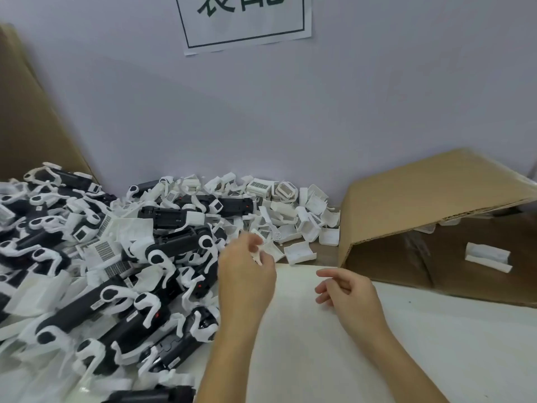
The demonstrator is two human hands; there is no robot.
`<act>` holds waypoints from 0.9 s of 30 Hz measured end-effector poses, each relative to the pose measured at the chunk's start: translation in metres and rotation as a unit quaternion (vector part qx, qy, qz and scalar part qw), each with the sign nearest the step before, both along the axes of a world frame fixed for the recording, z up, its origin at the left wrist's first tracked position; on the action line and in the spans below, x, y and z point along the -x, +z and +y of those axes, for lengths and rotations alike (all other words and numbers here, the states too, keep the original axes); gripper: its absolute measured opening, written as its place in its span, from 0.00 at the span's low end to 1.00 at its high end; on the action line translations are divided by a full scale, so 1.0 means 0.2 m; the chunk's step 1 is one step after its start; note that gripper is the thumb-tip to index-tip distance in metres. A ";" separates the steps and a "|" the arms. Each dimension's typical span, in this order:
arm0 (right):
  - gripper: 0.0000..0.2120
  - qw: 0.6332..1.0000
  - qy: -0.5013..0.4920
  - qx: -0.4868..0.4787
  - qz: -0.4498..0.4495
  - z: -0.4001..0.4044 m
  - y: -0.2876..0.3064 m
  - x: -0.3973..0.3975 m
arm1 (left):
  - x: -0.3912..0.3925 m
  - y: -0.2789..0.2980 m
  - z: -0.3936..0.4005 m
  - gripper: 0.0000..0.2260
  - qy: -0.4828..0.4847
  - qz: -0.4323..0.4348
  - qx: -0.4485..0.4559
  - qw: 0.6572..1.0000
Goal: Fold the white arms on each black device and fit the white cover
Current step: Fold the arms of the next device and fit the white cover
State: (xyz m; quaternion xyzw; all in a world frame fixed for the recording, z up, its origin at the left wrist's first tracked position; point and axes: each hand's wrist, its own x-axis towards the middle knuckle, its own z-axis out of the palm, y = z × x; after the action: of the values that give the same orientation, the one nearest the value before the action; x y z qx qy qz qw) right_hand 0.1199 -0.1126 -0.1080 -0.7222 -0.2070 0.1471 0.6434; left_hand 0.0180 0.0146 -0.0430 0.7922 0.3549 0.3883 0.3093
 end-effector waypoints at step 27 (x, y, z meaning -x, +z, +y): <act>0.24 0.986 0.004 -0.059 -0.153 0.01 -0.04 0.03 | 0.01 0.49 0.20 0.24 -0.002 0.254 -0.358 0.898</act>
State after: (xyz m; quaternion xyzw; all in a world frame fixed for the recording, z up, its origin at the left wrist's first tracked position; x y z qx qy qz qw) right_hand 0.1147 -0.1102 -0.1161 -0.6963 -0.3145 0.0253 0.6447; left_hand 0.0158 0.0552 0.0545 0.9218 0.2572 0.2739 -0.0952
